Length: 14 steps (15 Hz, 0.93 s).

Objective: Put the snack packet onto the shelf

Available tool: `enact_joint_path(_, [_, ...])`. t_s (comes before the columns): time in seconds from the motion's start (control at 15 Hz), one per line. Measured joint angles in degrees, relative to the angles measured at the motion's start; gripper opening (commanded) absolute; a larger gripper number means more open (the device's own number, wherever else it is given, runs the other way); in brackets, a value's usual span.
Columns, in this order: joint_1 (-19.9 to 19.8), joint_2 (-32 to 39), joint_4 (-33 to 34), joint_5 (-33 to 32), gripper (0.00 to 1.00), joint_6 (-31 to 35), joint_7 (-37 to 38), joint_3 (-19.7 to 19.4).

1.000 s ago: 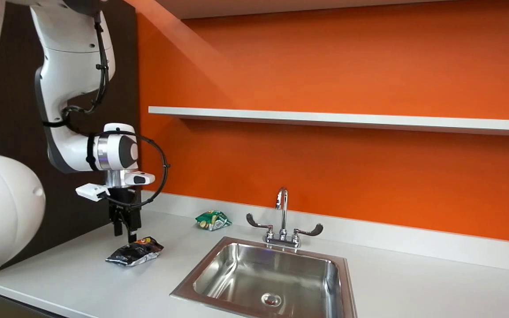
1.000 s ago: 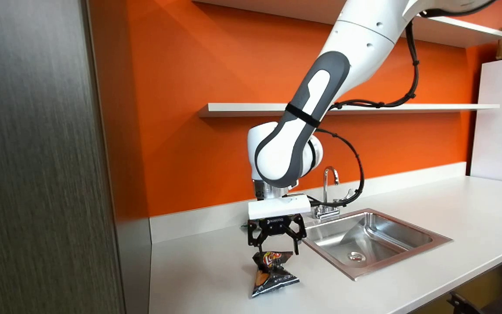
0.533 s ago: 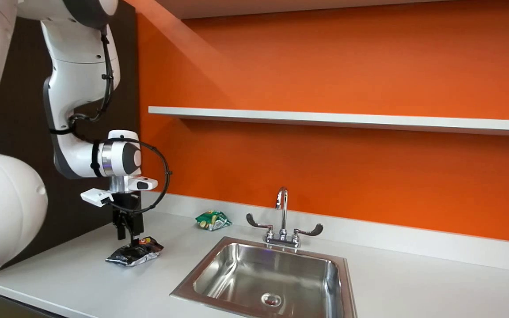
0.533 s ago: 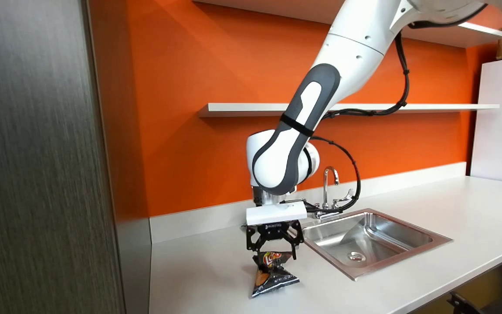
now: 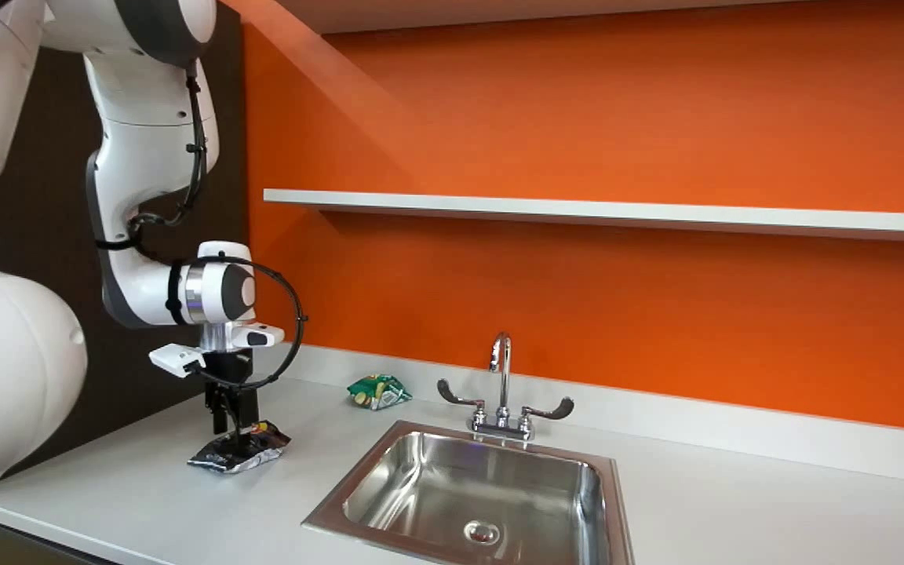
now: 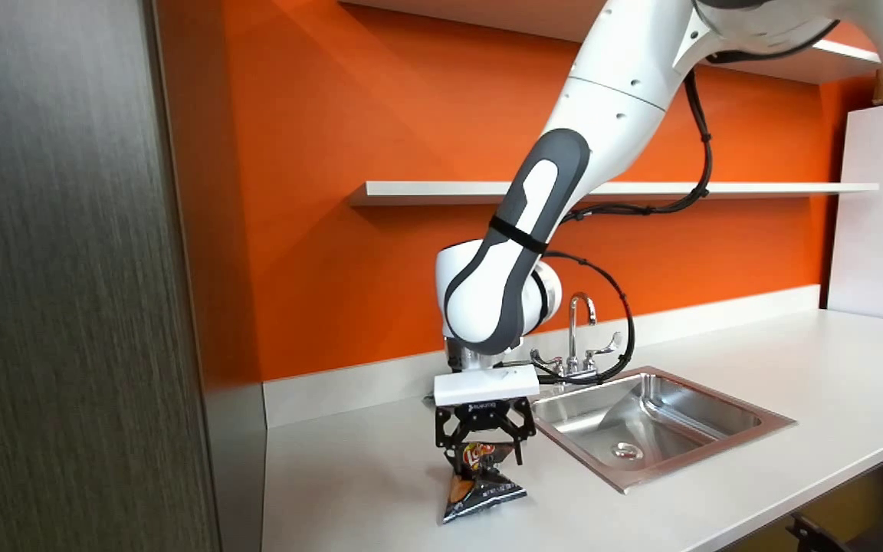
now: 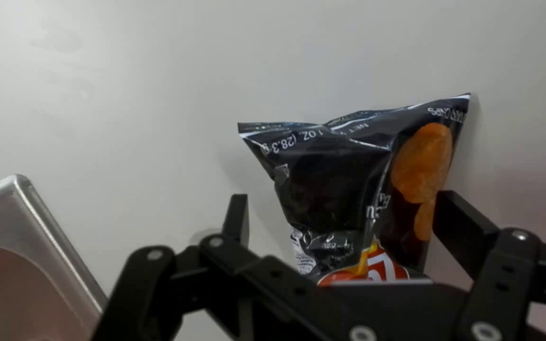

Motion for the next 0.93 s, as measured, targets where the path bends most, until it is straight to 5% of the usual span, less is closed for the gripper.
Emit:
enact_joint_path(0.53, [1.15,1.37,0.35,0.19,1.00,1.36,0.44,-1.33])
enact_joint_path(0.6, [1.31,1.47,0.37,0.19,0.75,1.46,0.60,-1.53])
enact_joint_path(0.93, [1.80,2.12,0.68,0.19,0.40,2.04,1.14,-2.10])
